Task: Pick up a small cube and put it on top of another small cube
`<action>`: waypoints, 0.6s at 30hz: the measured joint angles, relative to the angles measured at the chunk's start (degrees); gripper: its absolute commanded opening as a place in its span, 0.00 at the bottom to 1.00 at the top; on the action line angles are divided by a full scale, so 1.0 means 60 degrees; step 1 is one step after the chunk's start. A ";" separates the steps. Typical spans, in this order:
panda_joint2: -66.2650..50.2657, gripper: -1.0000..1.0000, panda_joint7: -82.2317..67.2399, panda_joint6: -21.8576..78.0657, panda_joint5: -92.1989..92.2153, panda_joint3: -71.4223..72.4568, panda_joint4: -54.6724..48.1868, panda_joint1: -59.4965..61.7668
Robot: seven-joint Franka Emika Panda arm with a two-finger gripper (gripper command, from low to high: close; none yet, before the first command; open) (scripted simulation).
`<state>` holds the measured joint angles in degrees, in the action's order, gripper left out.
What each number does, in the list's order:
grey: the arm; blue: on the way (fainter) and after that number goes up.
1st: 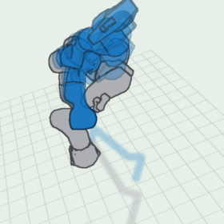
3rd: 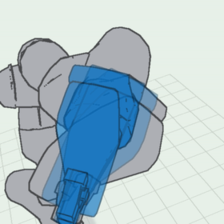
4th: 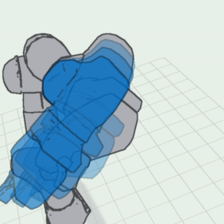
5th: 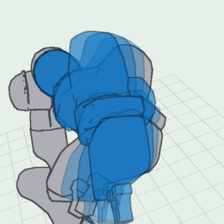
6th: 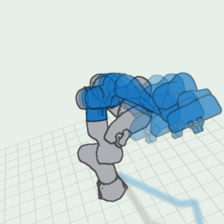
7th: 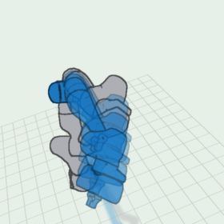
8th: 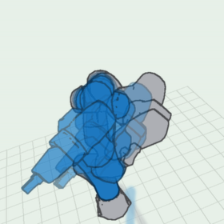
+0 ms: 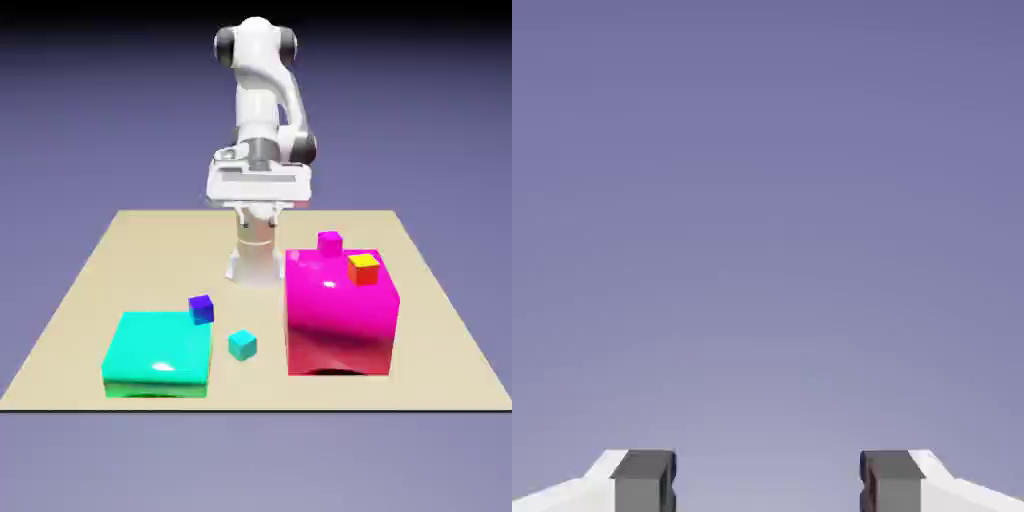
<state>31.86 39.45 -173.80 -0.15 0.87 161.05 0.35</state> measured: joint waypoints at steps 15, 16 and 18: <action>-0.1657 0.50 -0.6229 0.0438 -0.0299 0.1810 0.0109 0.2141; -0.1767 0.50 -0.6645 0.0467 -0.0319 0.1931 0.0116 0.2284; -0.1988 0.50 -0.7475 0.0525 -0.0359 0.2172 0.0130 0.2569</action>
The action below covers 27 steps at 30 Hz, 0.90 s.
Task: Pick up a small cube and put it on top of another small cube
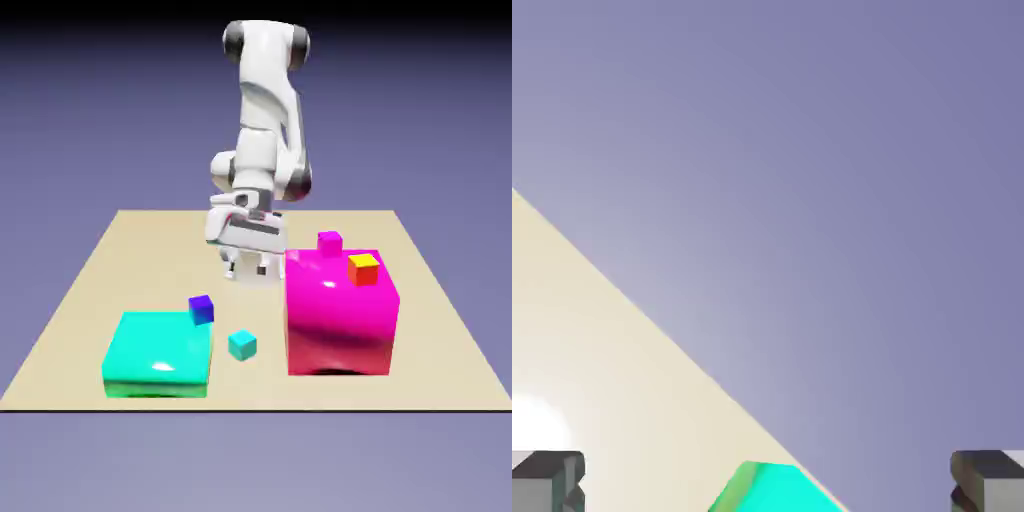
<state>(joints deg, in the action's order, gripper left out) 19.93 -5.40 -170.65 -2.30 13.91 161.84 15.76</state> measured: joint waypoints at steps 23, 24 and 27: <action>-0.2541 0.50 -0.9552 0.0671 -0.0459 0.2776 0.0167 0.3283; -0.2651 0.50 -0.9967 0.0700 -0.0479 0.2896 0.0174 0.3429; -0.2982 0.50 -1.1213 0.0788 -0.0539 0.3258 0.0196 0.3862</action>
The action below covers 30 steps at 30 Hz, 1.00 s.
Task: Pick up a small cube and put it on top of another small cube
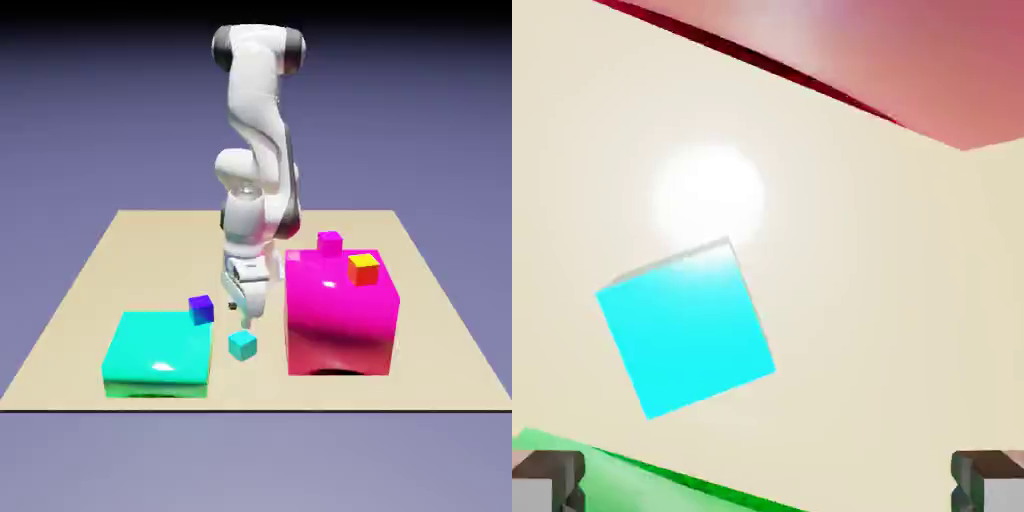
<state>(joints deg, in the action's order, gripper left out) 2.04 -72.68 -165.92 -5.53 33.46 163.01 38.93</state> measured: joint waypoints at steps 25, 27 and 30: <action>-0.3327 0.00 0.1336 -0.1779 -0.4634 -0.4929 -0.0772 -0.3748; -0.3155 0.00 0.1119 -0.1653 -0.4350 -0.4584 -0.0722 -0.3471; -0.2637 0.00 0.0472 -0.1290 -0.3501 -0.3547 -0.0571 -0.2634</action>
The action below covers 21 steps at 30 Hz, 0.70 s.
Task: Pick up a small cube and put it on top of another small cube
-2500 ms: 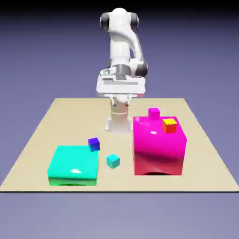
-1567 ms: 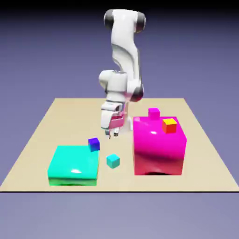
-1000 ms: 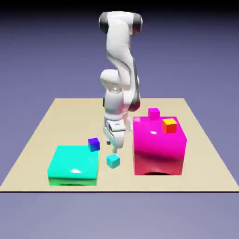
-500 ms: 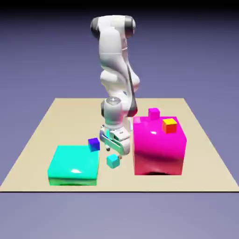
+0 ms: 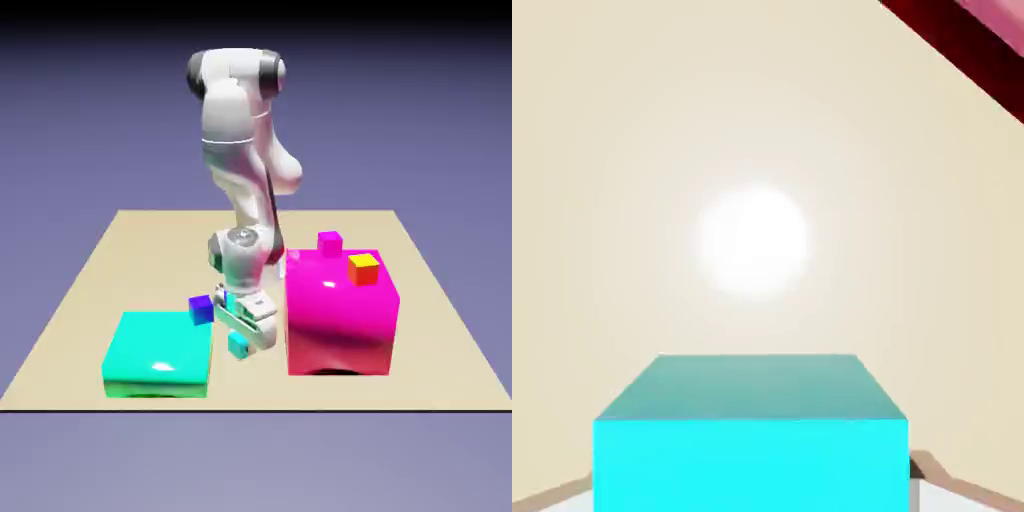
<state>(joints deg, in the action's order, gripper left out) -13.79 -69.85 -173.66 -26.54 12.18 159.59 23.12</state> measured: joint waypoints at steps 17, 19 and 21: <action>0.2729 0.00 -0.3670 0.2661 0.3928 0.4113 0.0154 0.3232; 0.3242 0.00 -0.4497 0.3453 0.4322 0.3985 -0.0087 0.3184; 0.3755 0.00 -0.5324 0.4243 0.4715 0.3856 -0.0327 0.3123</action>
<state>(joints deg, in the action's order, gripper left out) 8.74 -101.79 -148.20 1.75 35.32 157.62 41.86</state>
